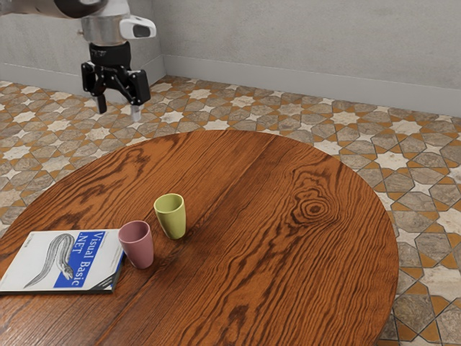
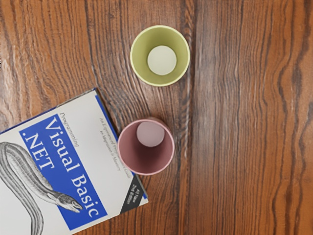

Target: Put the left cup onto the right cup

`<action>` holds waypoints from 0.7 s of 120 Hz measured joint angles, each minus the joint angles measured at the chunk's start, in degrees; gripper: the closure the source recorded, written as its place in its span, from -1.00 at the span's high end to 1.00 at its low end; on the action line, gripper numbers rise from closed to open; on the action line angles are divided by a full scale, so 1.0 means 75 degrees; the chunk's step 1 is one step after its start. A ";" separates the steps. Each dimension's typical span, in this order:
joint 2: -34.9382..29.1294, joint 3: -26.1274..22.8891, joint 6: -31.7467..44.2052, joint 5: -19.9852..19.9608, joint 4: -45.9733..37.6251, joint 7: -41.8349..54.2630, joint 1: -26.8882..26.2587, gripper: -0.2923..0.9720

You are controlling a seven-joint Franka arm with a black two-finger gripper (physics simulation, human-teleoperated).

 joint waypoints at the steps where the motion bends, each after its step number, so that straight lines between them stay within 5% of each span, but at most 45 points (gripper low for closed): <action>1: 0.0010 0.0003 0.0018 -0.0004 0.0004 -0.0001 0.0007 0.54; 56: 0.1656 0.0004 0.0931 -0.0015 0.0610 0.0023 0.0296 0.54; 84: 0.1752 -0.0058 0.1796 -0.0043 -0.0579 0.0024 0.0118 0.54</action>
